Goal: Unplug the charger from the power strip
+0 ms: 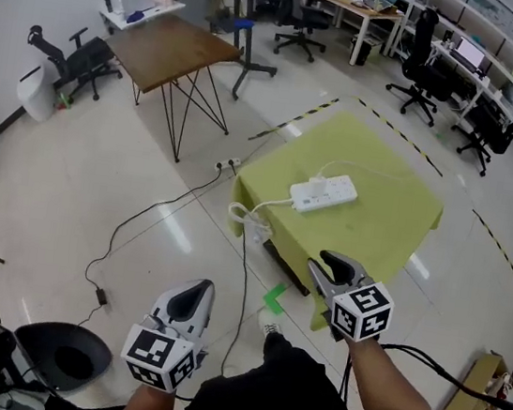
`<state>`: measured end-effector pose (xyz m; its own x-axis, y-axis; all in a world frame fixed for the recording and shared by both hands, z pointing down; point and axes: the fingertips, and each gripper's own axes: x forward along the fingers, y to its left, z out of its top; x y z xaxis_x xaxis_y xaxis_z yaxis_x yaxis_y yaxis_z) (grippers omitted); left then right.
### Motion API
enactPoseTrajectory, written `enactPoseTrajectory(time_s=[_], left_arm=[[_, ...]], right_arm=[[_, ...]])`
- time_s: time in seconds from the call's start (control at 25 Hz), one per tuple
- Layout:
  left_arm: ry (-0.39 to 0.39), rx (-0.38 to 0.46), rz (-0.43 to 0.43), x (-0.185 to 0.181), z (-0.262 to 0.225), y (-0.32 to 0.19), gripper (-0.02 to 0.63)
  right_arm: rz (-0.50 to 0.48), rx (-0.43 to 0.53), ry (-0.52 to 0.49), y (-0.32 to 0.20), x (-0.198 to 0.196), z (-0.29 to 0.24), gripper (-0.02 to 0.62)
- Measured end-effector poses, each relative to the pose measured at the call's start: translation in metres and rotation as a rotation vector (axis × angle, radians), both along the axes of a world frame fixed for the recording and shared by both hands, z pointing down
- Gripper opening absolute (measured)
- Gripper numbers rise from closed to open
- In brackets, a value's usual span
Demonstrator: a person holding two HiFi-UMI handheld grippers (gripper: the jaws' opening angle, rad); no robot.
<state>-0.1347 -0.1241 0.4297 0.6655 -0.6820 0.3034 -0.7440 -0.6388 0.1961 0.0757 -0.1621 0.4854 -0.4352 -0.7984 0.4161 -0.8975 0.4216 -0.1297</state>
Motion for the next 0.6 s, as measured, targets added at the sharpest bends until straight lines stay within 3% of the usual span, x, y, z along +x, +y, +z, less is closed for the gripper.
enactPoseTrajectory(time_s=[0.32,0.6], left_arm=[[-0.025,-0.036,-0.064,0.029,0.003,-0.057,0.006],[-0.092,-0.087,-0.093,0.043,0.029,-0.094,0.006]], right_arm=[[0.104,-0.068,-0.002,-0.123,0.071,0.052,0.176],[0.134,-0.143,0.005,-0.204,0.096,0.102,0.233]])
